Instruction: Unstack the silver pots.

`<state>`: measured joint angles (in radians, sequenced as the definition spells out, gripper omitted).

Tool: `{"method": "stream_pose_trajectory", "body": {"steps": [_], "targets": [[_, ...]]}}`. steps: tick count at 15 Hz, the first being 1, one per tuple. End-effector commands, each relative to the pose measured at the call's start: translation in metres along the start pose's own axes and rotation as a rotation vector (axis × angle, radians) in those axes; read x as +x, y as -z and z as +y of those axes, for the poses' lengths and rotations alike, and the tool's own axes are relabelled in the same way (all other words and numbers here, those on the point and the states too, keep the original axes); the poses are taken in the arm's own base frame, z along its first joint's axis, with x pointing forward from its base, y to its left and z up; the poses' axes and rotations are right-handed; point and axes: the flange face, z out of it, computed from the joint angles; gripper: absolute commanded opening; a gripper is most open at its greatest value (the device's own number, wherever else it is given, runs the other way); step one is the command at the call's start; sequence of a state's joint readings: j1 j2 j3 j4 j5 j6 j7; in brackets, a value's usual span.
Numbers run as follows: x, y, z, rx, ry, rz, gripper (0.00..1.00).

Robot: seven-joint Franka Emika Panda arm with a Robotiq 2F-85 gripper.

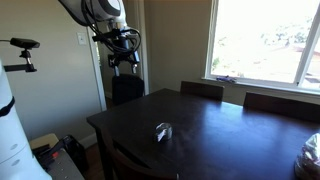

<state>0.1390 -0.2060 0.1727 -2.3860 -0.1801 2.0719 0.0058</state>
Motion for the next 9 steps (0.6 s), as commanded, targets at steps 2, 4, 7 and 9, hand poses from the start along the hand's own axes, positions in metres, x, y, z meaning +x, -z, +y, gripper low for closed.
{"method": "stream_pose_trajectory", "body": {"steps": [2,4,7,9], "targets": [[0.009,-0.017,0.002,0.013,-0.001,-0.014,1.0],[0.01,-0.02,0.001,0.014,0.001,-0.02,1.0],[0.01,-0.017,0.001,0.013,0.001,-0.013,1.0],[0.008,-0.023,0.016,0.018,0.001,-0.023,1.0]]}}
